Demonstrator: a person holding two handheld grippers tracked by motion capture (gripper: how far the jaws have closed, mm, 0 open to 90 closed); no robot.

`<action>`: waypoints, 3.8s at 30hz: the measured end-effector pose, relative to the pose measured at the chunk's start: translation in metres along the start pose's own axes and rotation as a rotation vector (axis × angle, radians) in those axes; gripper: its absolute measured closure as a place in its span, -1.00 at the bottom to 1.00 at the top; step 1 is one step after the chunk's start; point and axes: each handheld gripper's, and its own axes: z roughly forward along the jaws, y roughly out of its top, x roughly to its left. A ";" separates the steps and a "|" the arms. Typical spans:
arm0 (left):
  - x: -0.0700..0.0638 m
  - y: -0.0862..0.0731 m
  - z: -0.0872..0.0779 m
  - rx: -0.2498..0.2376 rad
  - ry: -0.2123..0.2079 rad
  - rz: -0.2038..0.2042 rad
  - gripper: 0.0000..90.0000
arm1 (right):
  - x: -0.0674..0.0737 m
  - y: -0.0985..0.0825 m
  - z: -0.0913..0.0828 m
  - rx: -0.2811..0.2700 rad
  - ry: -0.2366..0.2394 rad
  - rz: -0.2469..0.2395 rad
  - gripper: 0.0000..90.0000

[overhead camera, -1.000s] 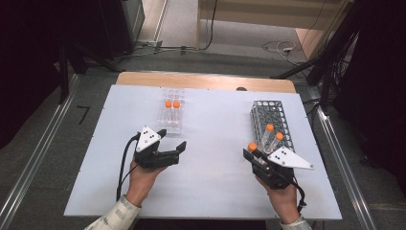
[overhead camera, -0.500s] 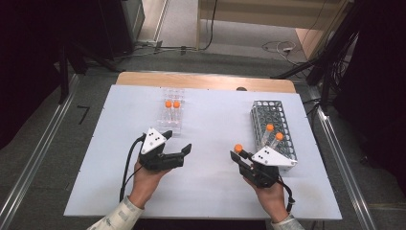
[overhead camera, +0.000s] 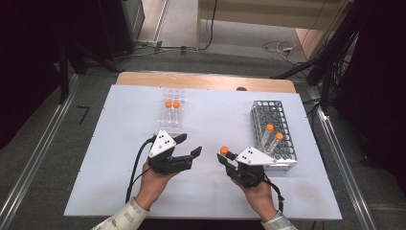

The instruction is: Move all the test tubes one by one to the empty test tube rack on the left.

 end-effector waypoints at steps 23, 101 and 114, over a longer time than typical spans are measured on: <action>-0.024 0.000 0.012 0.026 -0.091 0.068 0.18 | 0.029 0.011 0.023 0.009 0.074 -0.041 0.60; 0.068 0.062 0.023 -0.037 0.184 -0.048 0.55 | -0.028 -0.024 -0.052 0.004 -0.026 0.097 -0.27; 0.086 0.072 0.020 -0.070 0.249 -0.063 0.55 | -0.028 -0.025 -0.052 0.005 -0.026 0.100 -0.27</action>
